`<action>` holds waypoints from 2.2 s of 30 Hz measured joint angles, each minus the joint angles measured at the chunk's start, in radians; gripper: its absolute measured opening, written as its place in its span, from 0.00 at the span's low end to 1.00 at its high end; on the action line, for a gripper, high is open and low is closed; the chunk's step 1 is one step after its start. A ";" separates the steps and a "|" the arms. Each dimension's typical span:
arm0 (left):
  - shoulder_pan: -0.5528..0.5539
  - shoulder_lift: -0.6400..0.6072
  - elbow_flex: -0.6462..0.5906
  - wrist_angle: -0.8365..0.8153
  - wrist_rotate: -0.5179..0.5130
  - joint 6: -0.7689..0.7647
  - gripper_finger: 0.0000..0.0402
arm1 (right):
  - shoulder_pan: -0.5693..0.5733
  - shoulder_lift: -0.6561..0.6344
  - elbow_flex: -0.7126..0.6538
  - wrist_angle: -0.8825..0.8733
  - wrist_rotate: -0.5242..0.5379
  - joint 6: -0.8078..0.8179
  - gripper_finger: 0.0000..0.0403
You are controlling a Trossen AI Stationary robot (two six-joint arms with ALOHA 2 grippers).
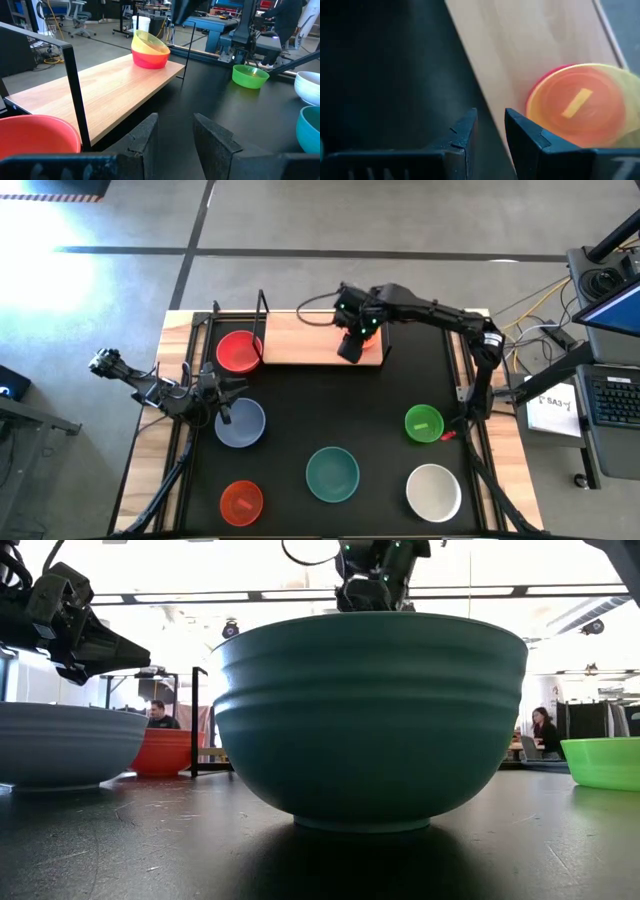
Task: Place and stack bowls onto a shelf
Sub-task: Stack the light green bowl on top of the light yellow bowl on the shelf
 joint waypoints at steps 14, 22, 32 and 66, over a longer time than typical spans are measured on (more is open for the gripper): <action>0.000 0.000 0.000 0.000 0.000 0.000 0.26 | 0.228 -0.038 -0.116 -0.380 0.133 0.545 0.28; 0.000 0.000 0.000 0.000 0.000 0.000 0.26 | 0.392 -0.104 -0.293 -0.385 0.110 0.764 0.38; 0.000 0.000 0.000 0.000 0.000 0.000 0.26 | 0.555 -0.177 -0.512 -0.277 0.019 1.019 0.53; 0.000 0.000 0.000 0.000 0.000 0.000 0.26 | 0.630 -0.201 -0.934 0.188 -0.025 1.046 0.16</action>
